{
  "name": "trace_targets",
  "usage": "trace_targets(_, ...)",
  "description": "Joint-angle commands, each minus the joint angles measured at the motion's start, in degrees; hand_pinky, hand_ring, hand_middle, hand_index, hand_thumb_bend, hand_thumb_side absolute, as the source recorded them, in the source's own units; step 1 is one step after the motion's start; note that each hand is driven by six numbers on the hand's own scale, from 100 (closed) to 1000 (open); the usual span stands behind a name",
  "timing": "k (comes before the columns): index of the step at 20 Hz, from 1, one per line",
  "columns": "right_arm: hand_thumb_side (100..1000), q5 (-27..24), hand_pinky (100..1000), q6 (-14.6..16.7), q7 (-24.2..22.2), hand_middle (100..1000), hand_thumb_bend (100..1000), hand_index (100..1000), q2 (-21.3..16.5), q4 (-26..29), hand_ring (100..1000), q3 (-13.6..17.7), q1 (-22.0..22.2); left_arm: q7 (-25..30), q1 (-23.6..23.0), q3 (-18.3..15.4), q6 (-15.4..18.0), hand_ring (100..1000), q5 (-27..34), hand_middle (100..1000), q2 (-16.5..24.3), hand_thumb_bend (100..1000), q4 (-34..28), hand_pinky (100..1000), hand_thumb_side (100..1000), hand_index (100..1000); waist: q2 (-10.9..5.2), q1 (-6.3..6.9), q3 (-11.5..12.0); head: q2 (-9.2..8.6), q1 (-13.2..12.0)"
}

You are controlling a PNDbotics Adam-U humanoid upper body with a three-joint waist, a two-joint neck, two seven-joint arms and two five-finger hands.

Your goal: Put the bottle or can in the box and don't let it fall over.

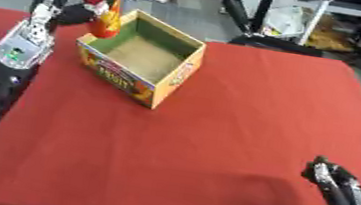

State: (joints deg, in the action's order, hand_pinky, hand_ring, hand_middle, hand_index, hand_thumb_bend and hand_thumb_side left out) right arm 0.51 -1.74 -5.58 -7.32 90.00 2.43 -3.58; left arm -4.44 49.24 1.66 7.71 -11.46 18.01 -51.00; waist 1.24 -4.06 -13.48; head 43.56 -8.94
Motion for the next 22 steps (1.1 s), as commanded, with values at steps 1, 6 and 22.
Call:
trace_targets(1,558,-0.30,805,0.14,-0.44,532,100,565,-0.63,0.54,632,-0.13,-0.88,0.50,2.21,0.93,1.36,980,-1.80,885,-1.38,100,1.48,1000,216,558,-0.43,-0.09,-0.47,-1.04,-0.12)
trace_targets(6,560,-0.33,806,0.13,-0.57,532,100,566,-0.47,0.51,632,-0.21,-1.05,4.84,1.87,3.69,4.21,1000,-10.97,941,-2.60,632,2.31,1000,734,984,-0.39,-0.04,-0.94,-1.00,-0.30)
trace_targets(22,561,-0.22,806,0.10,0.32,532,100,566,-0.61,0.63,632,0.83,-1.06,2.53,-9.95,-0.26,0.84,1000,-3.67,938,3.59,524,-18.29,1000,801,1000,-0.21,0.22,1.75,-1.47,1.38)
